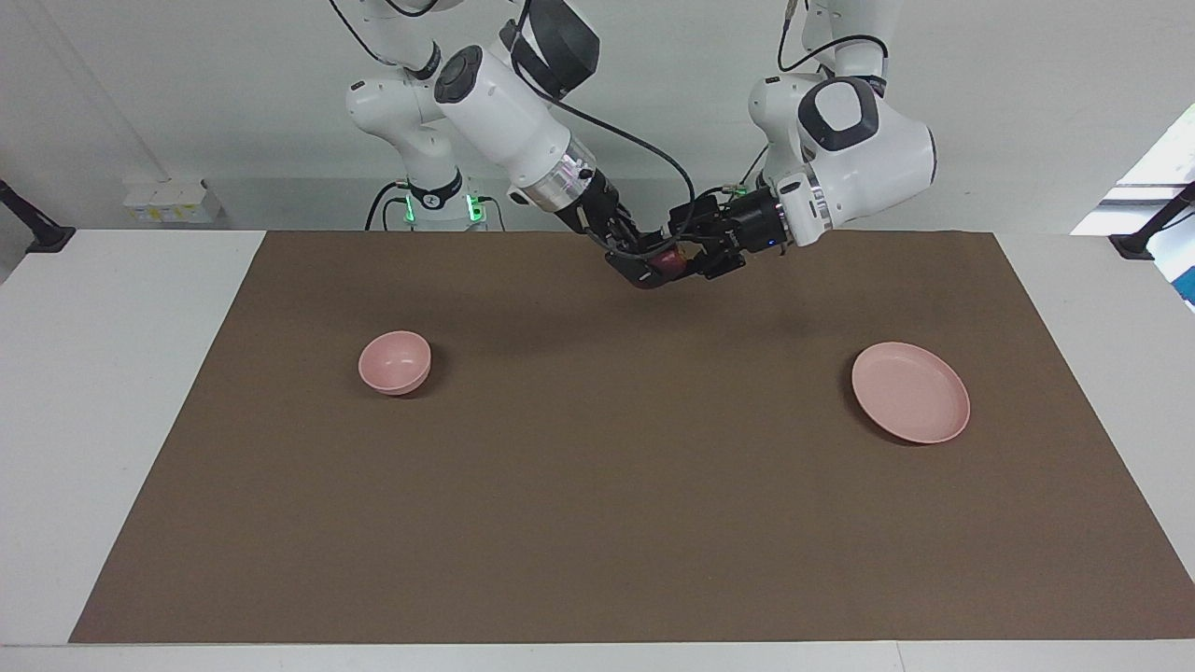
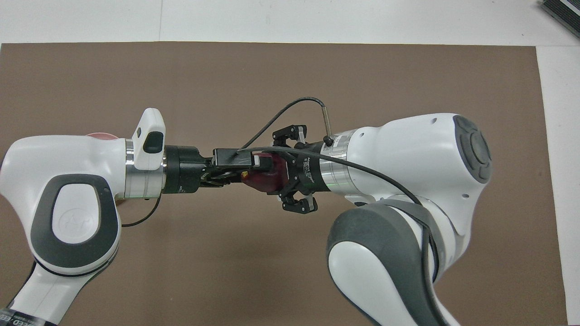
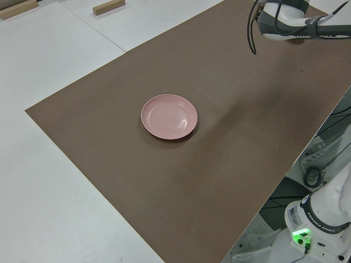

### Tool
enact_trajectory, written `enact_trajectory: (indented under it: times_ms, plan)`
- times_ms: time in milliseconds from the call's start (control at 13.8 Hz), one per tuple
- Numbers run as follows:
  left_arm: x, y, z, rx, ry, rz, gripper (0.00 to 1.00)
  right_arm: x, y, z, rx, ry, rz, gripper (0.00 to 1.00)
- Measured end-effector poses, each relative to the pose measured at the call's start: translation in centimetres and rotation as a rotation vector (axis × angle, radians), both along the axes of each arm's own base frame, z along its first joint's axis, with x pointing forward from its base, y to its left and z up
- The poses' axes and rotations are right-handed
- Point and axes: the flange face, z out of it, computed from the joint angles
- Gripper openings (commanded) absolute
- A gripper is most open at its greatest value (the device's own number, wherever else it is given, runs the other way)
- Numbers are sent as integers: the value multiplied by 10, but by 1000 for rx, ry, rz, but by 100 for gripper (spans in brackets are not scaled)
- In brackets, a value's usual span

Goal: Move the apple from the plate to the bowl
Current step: 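Open the left gripper while the right gripper pulls the apple away, then lower the apple into the pink bowl while the left gripper withdraws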

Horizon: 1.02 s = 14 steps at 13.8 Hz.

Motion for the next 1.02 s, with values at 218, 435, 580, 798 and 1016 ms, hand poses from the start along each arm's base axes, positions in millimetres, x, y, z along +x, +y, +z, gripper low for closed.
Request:
enact_trajectory:
  times_ms: [218, 435, 580, 798, 1016]
  plan:
    - [4, 17, -5, 59, 2, -16, 100, 15, -36, 9, -5, -17, 70, 0]
    - [9, 38, -12, 153, -10, -41, 100, 29, -81, 25, -23, -50, 144, 0]
    - [10, 48, -17, 265, -42, -78, 100, 34, -103, 27, -34, -69, 192, 0]
    - [19, 76, -25, 511, -114, -152, 100, 39, -135, 24, -65, -104, 283, 0]
    - [33, 98, -24, 725, -185, -220, 100, 43, -172, 16, -140, -169, 438, 0]
